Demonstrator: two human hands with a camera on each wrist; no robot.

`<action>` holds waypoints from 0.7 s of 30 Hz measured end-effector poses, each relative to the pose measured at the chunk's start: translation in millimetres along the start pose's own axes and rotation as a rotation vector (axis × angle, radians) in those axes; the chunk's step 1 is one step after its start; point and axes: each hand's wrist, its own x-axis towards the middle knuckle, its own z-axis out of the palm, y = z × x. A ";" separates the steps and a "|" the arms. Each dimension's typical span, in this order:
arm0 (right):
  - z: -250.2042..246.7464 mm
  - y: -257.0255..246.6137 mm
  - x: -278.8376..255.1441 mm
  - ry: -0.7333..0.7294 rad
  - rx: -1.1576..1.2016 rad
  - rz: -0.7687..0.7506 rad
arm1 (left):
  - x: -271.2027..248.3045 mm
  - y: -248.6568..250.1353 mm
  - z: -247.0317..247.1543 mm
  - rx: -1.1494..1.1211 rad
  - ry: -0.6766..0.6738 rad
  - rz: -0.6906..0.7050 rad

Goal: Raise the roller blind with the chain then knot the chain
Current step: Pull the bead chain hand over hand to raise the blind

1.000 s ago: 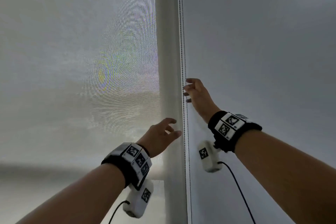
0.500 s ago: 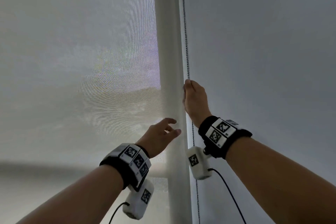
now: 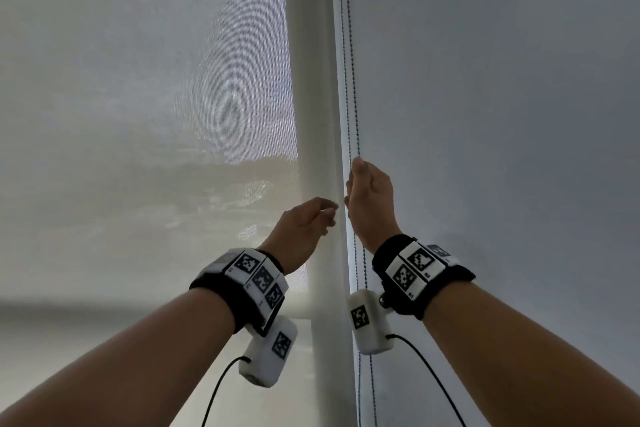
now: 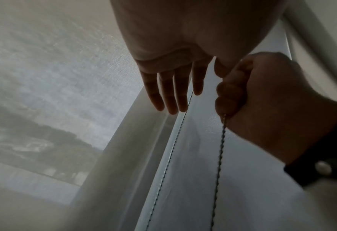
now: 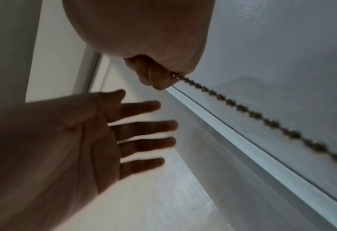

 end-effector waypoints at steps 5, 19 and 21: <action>-15.6 17.0 -35.0 0.019 -0.062 0.019 | 0.2 16.2 6.3 -0.093 0.031 0.024; -58.8 70.1 -138.4 -0.033 -0.024 0.293 | -18.9 53.6 82.2 -0.841 -0.048 -0.200; -64.3 67.7 -140.2 -0.036 -0.030 0.310 | -17.4 60.0 86.7 -0.931 -0.009 -0.239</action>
